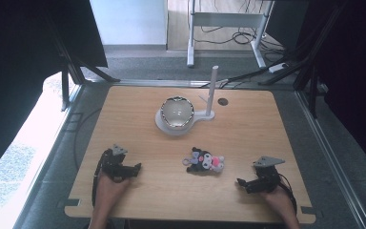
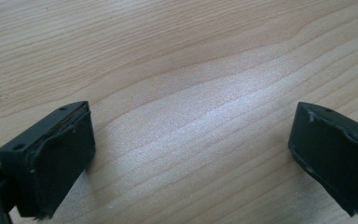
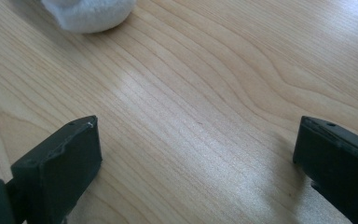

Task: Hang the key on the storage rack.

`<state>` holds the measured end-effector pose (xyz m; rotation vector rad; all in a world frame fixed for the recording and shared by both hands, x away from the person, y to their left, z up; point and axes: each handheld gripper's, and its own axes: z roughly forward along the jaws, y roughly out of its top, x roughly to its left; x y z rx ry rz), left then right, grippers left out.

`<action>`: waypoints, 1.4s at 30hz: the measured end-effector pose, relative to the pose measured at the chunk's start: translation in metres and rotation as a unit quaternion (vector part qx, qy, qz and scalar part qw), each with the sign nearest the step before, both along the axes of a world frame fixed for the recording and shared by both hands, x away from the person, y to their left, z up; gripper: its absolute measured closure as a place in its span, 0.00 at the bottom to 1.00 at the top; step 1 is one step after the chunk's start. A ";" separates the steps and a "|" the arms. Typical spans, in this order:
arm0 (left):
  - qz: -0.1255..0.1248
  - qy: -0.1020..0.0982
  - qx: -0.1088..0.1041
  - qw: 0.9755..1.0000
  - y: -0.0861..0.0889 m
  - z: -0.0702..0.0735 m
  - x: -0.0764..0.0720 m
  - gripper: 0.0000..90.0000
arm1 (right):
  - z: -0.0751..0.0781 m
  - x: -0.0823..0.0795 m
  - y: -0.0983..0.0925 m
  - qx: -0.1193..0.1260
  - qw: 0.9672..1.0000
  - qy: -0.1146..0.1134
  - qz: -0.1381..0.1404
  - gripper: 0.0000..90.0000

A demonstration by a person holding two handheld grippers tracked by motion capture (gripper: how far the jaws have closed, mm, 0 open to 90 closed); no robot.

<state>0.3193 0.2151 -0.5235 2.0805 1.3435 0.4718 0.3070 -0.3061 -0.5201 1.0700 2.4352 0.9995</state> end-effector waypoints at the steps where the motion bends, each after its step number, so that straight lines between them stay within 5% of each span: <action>1: 0.000 0.000 0.000 1.000 0.000 0.000 0.000 0.00 | 0.000 0.000 0.000 0.000 1.000 0.000 0.000 0.01; 20: 0.000 0.000 0.000 1.000 0.000 0.000 0.000 0.00 | 0.003 0.002 0.003 -0.011 1.000 0.014 0.005 0.00; 42: 0.000 0.000 0.000 1.000 0.000 0.000 0.000 0.00 | 0.022 0.018 0.022 -0.070 0.995 0.036 0.057 0.01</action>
